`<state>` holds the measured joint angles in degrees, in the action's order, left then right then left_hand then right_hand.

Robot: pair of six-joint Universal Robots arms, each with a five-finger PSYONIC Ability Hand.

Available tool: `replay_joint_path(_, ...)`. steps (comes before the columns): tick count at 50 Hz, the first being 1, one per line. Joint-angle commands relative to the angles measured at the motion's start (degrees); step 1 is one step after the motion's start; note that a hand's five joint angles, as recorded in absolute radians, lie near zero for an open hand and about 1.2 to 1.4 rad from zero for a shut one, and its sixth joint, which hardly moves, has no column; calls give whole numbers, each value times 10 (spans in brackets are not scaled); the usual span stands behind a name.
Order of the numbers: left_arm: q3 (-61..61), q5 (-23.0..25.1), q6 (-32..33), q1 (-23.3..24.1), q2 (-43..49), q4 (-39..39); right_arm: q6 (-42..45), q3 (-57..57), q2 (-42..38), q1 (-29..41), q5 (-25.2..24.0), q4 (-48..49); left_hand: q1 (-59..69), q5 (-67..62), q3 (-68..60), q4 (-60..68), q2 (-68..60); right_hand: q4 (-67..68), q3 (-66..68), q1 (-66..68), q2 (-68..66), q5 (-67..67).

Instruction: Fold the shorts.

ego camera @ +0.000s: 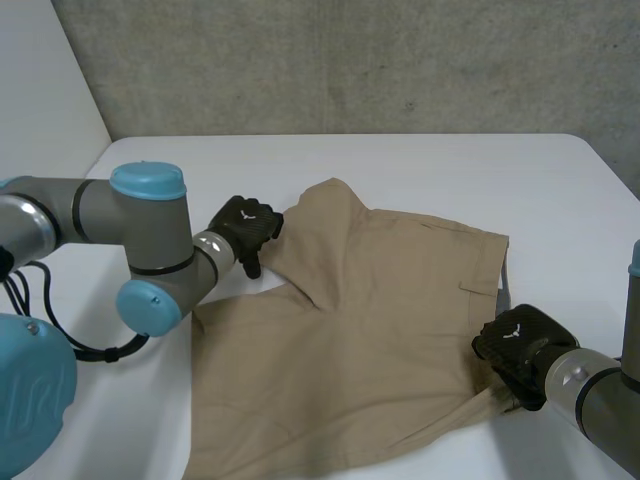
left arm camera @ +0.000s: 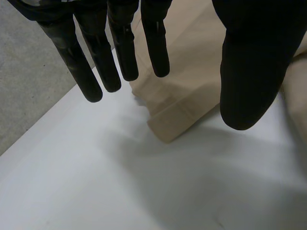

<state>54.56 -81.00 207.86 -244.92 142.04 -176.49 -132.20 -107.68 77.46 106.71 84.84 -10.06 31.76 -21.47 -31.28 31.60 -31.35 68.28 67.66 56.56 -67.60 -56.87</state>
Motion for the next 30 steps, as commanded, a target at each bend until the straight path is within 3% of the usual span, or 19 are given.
replay_joint_path(1, -33, 0, 0, 1, 28, -1, -10, -3, -5, 1, 0, 4, 55, -58, -60, 57, -59, 117, 123, 234, -124, -131)
replay_joint_path(17, -75, 0, 2, 1, 60, 0, -13, -7, -7, 2, 0, 6, 67, -70, -72, 69, -71, 117, 123, 234, -124, -131)
replay_joint_path(25, -103, 1, 0, 1, 84, 11, -13, -10, -7, 1, 1, 7, 309, -312, -314, 311, -313, 117, 123, 234, -124, -131)
replay_joint_path(28, -107, 2, 1, 1, 90, 13, -13, -12, -6, 0, 1, 8, 472, -475, -477, 474, -476, 117, 123, 234, -124, -131)
replay_joint_path(30, -107, -2, 4, 2, 90, 13, -14, -12, -6, 0, 1, 8, 482, -485, -487, 484, -486, 117, 123, 234, -124, -131)
